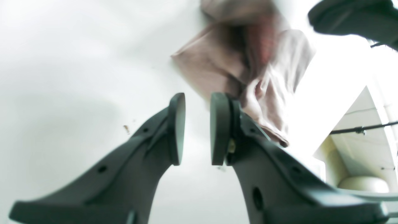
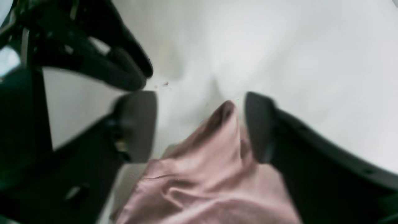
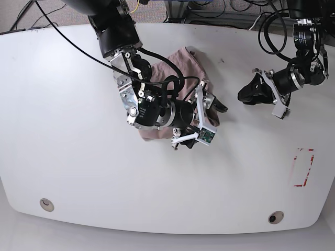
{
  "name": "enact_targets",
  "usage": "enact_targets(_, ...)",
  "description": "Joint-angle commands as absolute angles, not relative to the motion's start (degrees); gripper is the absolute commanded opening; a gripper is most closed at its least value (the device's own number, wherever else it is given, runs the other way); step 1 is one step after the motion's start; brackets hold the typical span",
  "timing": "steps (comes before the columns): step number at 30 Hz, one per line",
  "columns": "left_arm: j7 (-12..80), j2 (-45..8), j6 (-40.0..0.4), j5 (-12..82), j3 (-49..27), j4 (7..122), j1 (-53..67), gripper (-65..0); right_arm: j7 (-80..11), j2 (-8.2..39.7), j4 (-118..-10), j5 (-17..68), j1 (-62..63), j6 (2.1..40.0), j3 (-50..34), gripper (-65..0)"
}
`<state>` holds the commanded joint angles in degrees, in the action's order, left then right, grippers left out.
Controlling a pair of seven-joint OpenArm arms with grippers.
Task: Layout the t-shirt on the table in an organized manner, then fold the t-shirt properly
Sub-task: 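Release the left gripper and regrasp the bundle's edge beside the right gripper, then flatten and square the folded bundle with both grippers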
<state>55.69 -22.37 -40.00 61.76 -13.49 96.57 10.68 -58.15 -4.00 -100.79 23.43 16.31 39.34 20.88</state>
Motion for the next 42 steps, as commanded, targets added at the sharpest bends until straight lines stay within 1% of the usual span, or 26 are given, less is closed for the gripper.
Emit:
enact_targets(3, 55.69, -22.29, -40.0, 61.76, -13.32, 97.98, 11.3, -51.9, -58.33, -3.91, -101.49, 23.43, 16.66, 39.34, 20.79, -5.1)
enact_targets(5, 55.69, -22.2, -40.0, 61.76, -12.26, 99.03, 11.56, -51.9, -58.42, -2.86, -102.73, 23.43, 16.66, 39.34, 20.62, -4.4)
enact_targets(13, 55.52, -21.58, -40.0, 61.76, -2.33, 102.29, 10.15, -51.9, -58.42, 5.05, -107.82, 23.78, 15.16, 39.34, 16.57, -4.4)
enact_targets(18, 55.52, -17.98, -40.0, 60.88, 5.05, 102.29, 7.08, -52.1, -58.42, 10.07, -108.09, 23.69, 14.9, 39.78, 11.12, -4.6)
enact_targets(21, 55.43, -15.43, -40.0, 57.98, 7.52, 102.29, 6.37, -52.2, -58.15, 11.47, -106.24, 23.6, 14.64, 39.87, 8.92, -5.9)
enact_targets(22, 55.43, -13.67, -40.0, 55.87, 8.66, 102.29, 6.37, -52.2, -58.07, 11.74, -105.1, 23.78, 14.55, 39.87, 8.22, -8.7)
enact_targets(25, 55.43, -10.68, -40.0, 52.44, 10.07, 102.2, 6.29, -52.2, -56.75, 11.74, -102.9, 23.43, 14.55, 39.87, 8.04, -16.0)
enact_targets(27, 55.43, -8.66, -40.0, 49.36, 10.95, 102.02, 6.29, -52.2, -54.2, 11.56, -100.79, 23.43, 14.55, 39.87, 8.22, -22.4)
enact_targets(28, 55.43, -6.99, -40.0, 46.73, 11.65, 101.49, 6.37, -52.2, -52.35, 11.38, -99.21, 23.43, 14.55, 39.87, 8.22, -27.4)
enact_targets(30, 55.43, -5.23, -40.0, 43.82, 12.7, 100.26, 6.55, -52.2, -50.24, 10.68, -96.84, 23.43, 14.55, 39.87, 8.22, -33.3)
enact_targets(32, 55.43, -3.91, -40.0, 40.92, 12.88, 98.51, 6.55, -52.4, -47.08, 9.45, -92.88, 23.43, 14.46, 39.87, 8.31, -40.7)
enact_targets(33, 55.34, -3.74, -40.0, 40.48, 12.62, 98.24, 6.64, -52.4, -46.2, 9.27, -92.09, 23.43, 14.46, 39.87, 8.31, -42.2)
enact_targets(35, 55.34, -3.65, -40.0, 39.08, 11.91, 96.84, 6.73, -52.4, -42.07, 8.84, -87.96, 23.43, 14.37, 39.87, 8.4, -47.7)
enact_targets(37, 55.34, -3.74, -40.0, 37.76, 12.35, 95.52, 6.55, -52.4, -39.43, 8.75, -85.05, 23.34, 14.37, 39.87, 8.4, -49.8)
enact_targets(42, 55.25, -5.76, -40.0, 33.63, 12.79, 93.14, 6.46, -52.4, -31.25, 9.54, -76.88, 22.11, 14.37, 39.87, 10.15, -50.1)
